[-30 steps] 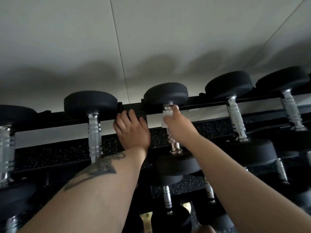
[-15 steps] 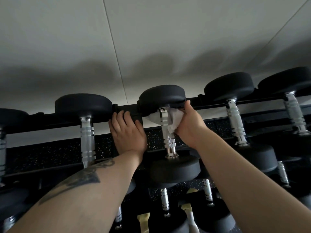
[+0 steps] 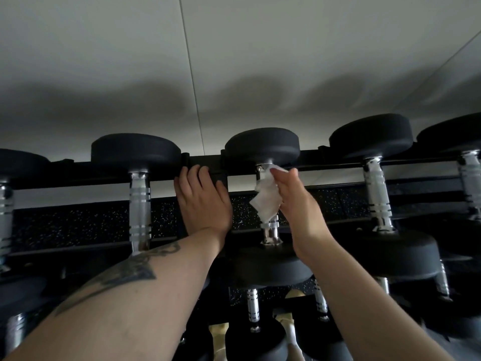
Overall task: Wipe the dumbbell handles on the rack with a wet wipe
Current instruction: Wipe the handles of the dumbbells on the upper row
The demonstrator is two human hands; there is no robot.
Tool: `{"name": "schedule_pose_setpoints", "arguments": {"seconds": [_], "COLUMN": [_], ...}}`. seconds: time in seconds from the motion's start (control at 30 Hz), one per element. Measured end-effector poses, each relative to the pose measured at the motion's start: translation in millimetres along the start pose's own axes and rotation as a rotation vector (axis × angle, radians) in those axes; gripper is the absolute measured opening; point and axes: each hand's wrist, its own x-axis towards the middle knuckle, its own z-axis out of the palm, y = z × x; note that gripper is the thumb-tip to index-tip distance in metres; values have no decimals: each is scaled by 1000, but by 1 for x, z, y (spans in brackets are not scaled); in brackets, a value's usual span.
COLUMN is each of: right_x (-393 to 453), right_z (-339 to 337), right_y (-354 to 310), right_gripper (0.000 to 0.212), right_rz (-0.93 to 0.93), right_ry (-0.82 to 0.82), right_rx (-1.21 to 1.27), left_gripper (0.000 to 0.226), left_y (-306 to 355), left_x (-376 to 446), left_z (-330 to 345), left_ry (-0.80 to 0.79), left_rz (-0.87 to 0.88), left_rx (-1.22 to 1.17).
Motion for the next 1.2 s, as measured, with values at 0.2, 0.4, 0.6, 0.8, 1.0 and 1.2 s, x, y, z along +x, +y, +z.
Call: {"name": "schedule_pose_setpoints", "arguments": {"seconds": [0.2, 0.4, 0.6, 0.8, 1.0, 1.2], "right_x": [-3, -2, 23, 17, -29, 9], "right_z": [8, -4, -14, -9, -17, -10], "right_y": [18, 11, -12, -1, 7, 25], "right_gripper": [50, 48, 37, 29, 29, 33], "right_rz": [-359, -232, 224, 193, -198, -898], "right_ry": [-24, 31, -44, 14, 11, -5], "right_rx": [-1150, -790, -132, -277, -577, -1311], "left_gripper": [41, 38, 38, 39, 41, 41], "left_y": [-1, 0, 0, 0, 1, 0], "left_x": [-1, -1, -2, 0, 0, 0], "left_z": [1, 0, 0, 0, -2, -2], "left_ry": [-12, -6, 7, -3, -46, -43], "left_rz": [-1, 7, 7, 0, -5, -12], "left_rx": [-4, -4, 4, -19, 1, -31]}}
